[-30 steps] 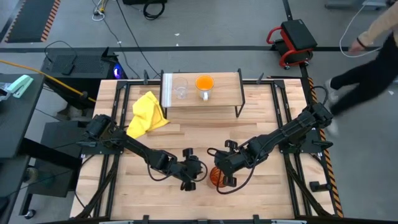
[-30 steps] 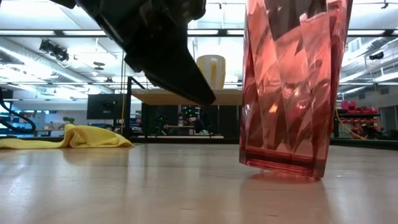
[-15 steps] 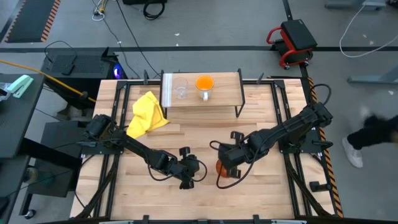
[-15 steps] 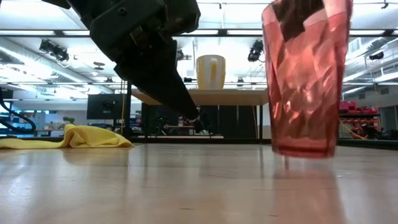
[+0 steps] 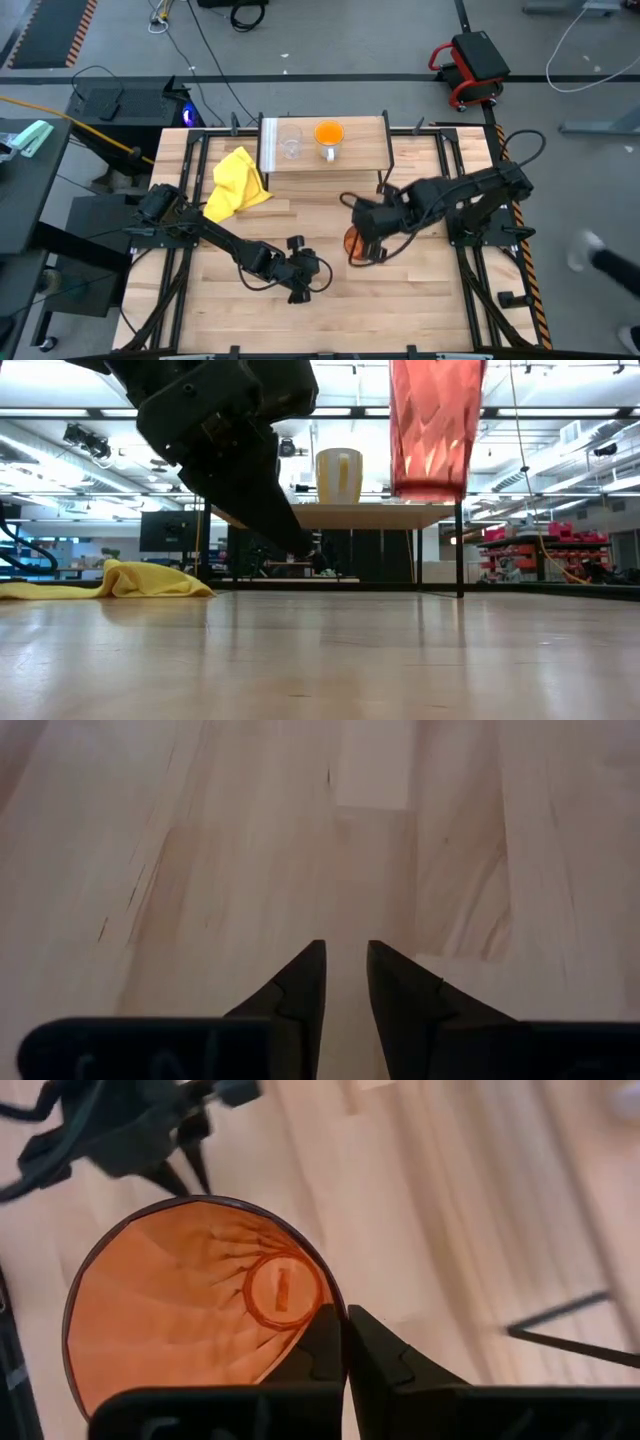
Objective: Stack small to large cups/mugs on shelf
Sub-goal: Put the brown cup on the shelf
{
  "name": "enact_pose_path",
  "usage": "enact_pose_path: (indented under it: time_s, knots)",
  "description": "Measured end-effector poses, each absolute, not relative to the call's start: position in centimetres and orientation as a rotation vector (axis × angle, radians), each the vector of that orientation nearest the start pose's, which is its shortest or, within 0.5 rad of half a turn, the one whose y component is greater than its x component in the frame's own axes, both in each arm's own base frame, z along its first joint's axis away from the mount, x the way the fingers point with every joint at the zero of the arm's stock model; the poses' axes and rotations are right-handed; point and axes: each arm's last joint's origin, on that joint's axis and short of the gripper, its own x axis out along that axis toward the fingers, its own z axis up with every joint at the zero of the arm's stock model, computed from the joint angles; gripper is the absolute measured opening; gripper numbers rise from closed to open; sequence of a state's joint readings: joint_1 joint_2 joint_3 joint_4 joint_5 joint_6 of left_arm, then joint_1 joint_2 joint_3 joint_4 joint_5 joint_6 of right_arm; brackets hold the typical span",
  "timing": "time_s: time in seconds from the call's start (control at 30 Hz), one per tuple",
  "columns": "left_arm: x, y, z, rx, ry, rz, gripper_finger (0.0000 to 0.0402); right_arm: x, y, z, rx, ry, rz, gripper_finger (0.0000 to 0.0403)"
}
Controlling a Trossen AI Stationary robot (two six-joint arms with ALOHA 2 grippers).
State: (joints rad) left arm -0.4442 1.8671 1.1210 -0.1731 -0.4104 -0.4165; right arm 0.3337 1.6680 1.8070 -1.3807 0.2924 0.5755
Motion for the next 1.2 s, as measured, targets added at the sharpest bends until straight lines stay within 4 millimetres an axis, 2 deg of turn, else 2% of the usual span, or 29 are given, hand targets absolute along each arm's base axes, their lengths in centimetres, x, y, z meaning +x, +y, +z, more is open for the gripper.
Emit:
enact_pose_path:
  time_s: [0.33,0.53,0.73,0.97,1.2]
  knots:
    - [33.7,-14.7,15.4,0.027,0.883,0.192,0.0076,28.7,3.6,42.6,0.208,1.04,-0.449,0.0005]
    - [33.6,-14.5,15.3,0.05,0.904,0.21,0.0082,27.8,-0.7,44.8,0.257,0.98,-0.545,0.0005]
    - [33.4,-14.3,15.2,0.071,0.93,0.216,0.0082,26.9,-5.3,46.0,0.277,0.936,-0.649,0.0004]
    - [33.2,-13.7,14.9,0.125,0.978,0.217,0.0076,25.2,-11.0,46.0,0.315,0.956,-0.769,0.0004]
    - [33.9,-11.9,14.9,0.136,0.988,0.246,0.0079,23.3,-14.6,45.9,0.363,0.971,-0.803,0.0004]
